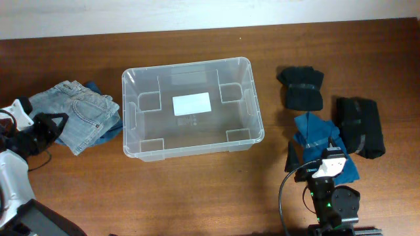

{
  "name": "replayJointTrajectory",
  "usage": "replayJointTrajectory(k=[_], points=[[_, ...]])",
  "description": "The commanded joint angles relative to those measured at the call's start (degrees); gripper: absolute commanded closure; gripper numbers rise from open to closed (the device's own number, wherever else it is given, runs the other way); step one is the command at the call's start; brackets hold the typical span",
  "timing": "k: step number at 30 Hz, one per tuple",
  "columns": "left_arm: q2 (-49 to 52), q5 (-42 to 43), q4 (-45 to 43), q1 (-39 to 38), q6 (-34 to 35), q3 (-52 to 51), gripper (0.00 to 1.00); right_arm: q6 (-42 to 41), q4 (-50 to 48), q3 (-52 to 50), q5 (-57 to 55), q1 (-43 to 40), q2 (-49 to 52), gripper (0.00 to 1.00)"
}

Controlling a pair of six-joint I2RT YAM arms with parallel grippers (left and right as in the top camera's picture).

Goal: Pack container
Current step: 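Lift the light-blue jeans with the left gripper toward the container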

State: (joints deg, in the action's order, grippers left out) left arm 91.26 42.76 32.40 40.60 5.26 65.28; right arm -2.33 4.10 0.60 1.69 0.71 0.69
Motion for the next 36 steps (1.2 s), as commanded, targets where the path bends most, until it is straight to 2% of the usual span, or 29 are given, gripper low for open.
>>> replayJointTrajectory(k=[1,7,9,12,15,16,17,20,21,22,24,33,36], points=[[-3.4,0.7,-0.5,0.3,3.1,3.1,0.90,0.4,0.4,-0.3,-0.3,-0.5,-0.4,0.01],[-3.4,0.9,0.7,0.3,3.1,3.1,0.69,0.4,0.4,-0.3,-0.3,-0.5,-0.4,0.02],[-3.4,0.9,0.7,0.3,3.1,3.1,0.59,0.4,0.4,-0.3,-0.3,-0.5,-0.4,0.02],[-3.4,0.9,0.7,0.3,3.1,3.1,0.57,0.4,0.4,-0.3,-0.3,-0.5,-0.4,0.02],[-3.4,0.9,0.7,0.3,3.1,3.1,0.93,0.4,0.4,-0.3,-0.3,-0.5,-0.4,0.02],[-3.4,0.9,0.7,0.3,3.1,3.1,0.96,0.4,0.4,-0.3,-0.3,-0.5,-0.4,0.02],[-3.4,0.8,0.7,0.3,3.1,3.1,0.96,0.4,0.4,-0.3,-0.3,-0.5,-0.4,0.02],[-3.4,0.6,0.9,0.3,3.1,3.1,0.81,0.4,0.4,-0.3,-0.3,-0.5,-0.4,0.02],[-3.4,0.6,1.1,0.3,3.0,3.1,0.73,0.4,0.4,-0.3,-0.3,-0.5,-0.4,0.02],[-3.4,0.2,1.5,0.3,3.0,3.1,0.70,0.4,0.4,-0.3,-0.3,-0.5,-0.4,0.02],[-3.4,-4.5,4.4,0.3,3.0,3.1,0.59,0.4,0.4,-0.3,-0.3,-0.5,-0.4,0.02],[-3.1,-16.2,7.5,-2.4,2.8,3.0,0.56,0.4,0.4,-0.3,-0.3,-0.5,-0.4,0.02],[-3.1,-21.3,7.5,-4.4,2.9,2.1,0.51,0.4,0.4,-0.3,-0.3,-0.5,-0.4,0.02]])
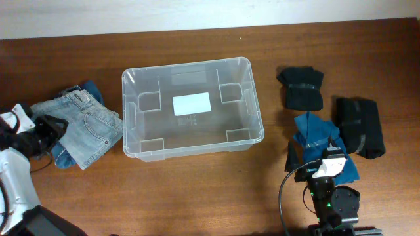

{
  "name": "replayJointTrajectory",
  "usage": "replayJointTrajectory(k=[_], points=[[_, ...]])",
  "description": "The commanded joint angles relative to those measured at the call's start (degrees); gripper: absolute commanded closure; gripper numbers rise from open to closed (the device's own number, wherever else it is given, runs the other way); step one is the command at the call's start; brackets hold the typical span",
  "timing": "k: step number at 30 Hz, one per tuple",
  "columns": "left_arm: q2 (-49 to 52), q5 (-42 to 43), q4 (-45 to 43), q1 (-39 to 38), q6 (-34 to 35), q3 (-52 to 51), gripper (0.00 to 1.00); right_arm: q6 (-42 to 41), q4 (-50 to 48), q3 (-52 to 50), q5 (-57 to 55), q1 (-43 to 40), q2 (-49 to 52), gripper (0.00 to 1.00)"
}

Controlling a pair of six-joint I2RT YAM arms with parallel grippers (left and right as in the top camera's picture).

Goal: Pack container
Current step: 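Lift the light-blue jeans with the left gripper toward the container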

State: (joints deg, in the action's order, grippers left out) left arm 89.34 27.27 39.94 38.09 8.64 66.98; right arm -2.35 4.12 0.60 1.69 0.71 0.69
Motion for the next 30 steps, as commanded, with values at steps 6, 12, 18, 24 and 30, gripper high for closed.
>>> replayJointTrajectory(k=[6,12,18,24,30], points=[[1.6,-10.6,-0.4,-3.8,-0.5,-1.3,0.52,0.4,0.3,-0.3,-0.3,-0.5,-0.4,0.02],[6.7,-10.3,-1.8,-3.8,-0.5,-1.3,0.99,0.4,0.3,-0.3,-0.3,-0.5,-0.4,0.02],[6.4,-2.6,-3.7,-3.8,-0.5,1.8,0.99,0.4,0.3,-0.3,-0.3,-0.5,-0.4,0.02],[1.8,14.0,-2.0,-3.8,-0.5,13.3,0.99,0.4,0.3,-0.3,-0.3,-0.5,-0.4,0.02],[-5.6,15.7,2.8,-4.1,-0.5,19.8,0.99,0.4,0.3,-0.3,-0.3,-0.5,-0.4,0.02]])
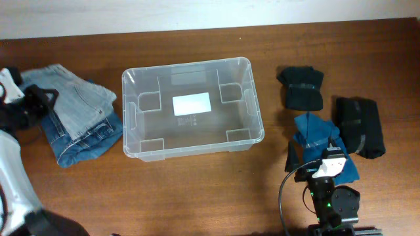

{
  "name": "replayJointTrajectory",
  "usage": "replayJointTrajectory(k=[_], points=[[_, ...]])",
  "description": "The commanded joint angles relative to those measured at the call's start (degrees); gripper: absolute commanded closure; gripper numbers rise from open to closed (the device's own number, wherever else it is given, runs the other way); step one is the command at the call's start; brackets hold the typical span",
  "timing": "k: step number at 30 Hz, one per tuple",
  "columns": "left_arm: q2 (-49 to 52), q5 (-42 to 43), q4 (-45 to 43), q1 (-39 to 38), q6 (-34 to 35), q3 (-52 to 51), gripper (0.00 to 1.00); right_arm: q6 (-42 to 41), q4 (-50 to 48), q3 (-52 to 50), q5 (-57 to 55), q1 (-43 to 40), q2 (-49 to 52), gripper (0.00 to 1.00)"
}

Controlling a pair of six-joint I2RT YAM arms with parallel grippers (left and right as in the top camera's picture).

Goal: Pack container
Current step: 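Lift the light-blue jeans with the left gripper toward the container, then lower the light-blue jeans into the container's left side and release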

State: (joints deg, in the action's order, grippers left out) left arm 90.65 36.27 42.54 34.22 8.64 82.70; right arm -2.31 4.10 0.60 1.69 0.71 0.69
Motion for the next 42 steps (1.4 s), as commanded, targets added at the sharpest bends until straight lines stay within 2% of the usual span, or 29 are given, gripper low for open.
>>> replayJointTrajectory(k=[1,5,8,12,14,16,21,32,42], points=[[-8.0,7.8,0.2,-0.4,-0.5,4.1,0.99,0.4,0.4,-0.3,-0.3,-0.5,-0.4,0.02],[-12.9,11.7,0.2,-2.4,-0.7,4.2,0.99,0.4,0.4,-0.3,-0.3,-0.5,-0.4,0.01],[-16.3,16.8,0.2,-5.9,-6.5,4.2,0.99,0.4,0.4,-0.3,-0.3,-0.5,-0.4,0.02],[-17.7,19.1,1.2,-11.5,-16.0,4.2,0.99,0.4,0.4,-0.3,-0.3,-0.5,-0.4,0.02],[-17.2,19.0,3.6,-14.7,-23.3,4.1,0.99,0.4,0.4,-0.3,-0.3,-0.5,-0.4,0.02],[-15.7,18.9,7.1,-17.7,-31.6,4.1,0.99,0.4,0.4,-0.3,-0.3,-0.5,-0.4,0.02],[-9.0,18.8,14.2,-22.7,-44.2,4.1,0.99,0.4,0.4,-0.3,-0.3,-0.5,-0.4,0.02],[2.6,16.9,14.9,-24.7,-44.7,4.1,0.99,0.4,0.4,-0.3,-0.3,-0.5,-0.4,0.02],[6.2,16.2,15.0,-27.6,-43.8,4.1,0.99,0.4,0.4,-0.3,-0.3,-0.5,-0.4,0.02]])
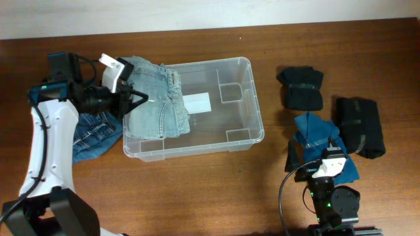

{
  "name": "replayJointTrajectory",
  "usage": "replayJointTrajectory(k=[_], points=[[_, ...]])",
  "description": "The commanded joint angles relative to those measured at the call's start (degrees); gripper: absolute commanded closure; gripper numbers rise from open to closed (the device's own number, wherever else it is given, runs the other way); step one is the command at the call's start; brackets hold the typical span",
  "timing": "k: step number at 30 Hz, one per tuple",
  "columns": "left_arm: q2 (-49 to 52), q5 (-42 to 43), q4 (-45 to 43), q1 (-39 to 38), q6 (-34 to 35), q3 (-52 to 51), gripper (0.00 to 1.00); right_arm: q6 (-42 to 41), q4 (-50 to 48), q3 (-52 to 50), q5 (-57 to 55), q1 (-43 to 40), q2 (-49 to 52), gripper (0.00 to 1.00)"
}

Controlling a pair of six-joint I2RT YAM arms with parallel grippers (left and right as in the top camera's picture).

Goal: Pack container
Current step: 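Lower the light-blue jeans into the container's left side and release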

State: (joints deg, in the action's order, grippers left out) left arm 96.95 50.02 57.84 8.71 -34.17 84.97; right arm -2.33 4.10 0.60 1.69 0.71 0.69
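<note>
A clear plastic container stands mid-table with a white label on its floor. A folded pair of light blue jeans hangs over the container's left half, partly across the left rim. My left gripper is shut on the jeans' left edge, its arm reaching in from the left. A darker pair of jeans lies on the table left of the container. My right gripper sits low at the front right beside a blue cloth; its jaws are too small to read.
Two black folded garments lie right of the container, one at the back and a longer one further right. The right arm's base stands at the front edge. A pale wall borders the table's far side.
My left gripper has moved right from the table's far left to the container's left rim, carrying the light jeans over the bin. The darker jeans stay on the table. The right arm has not moved.
The two pairs of jeans lay stacked left of the container with my left gripper at their left edge. Then the stack sat shifted toward the front. Then the light pair was raised off the darker pair. Now it hangs over the container.
</note>
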Motion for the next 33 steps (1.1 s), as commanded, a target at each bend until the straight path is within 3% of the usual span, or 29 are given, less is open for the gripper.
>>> replayJointTrajectory(k=[1,6,11,19,33], points=[[-0.1,1.6,-0.3,-2.9,-0.9,1.9,0.99,0.4,0.4,-0.3,-0.3,-0.5,-0.4,0.02],[-0.1,-8.5,-0.6,-6.1,6.0,1.9,0.99,0.4,0.4,-0.3,-0.3,-0.5,-0.4,0.02],[-0.1,-16.6,-4.5,-6.6,18.4,1.9,0.99,0.4,0.4,-0.3,-0.3,-0.5,-0.4,0.02],[-0.1,-16.8,-8.3,-6.9,27.6,1.9,0.99,0.4,0.4,-0.3,-0.3,-0.5,-0.4,0.02],[-0.1,-17.7,-9.9,-12.3,24.2,1.9,0.99,0.4,0.4,-0.3,-0.3,-0.5,-0.4,0.02]])
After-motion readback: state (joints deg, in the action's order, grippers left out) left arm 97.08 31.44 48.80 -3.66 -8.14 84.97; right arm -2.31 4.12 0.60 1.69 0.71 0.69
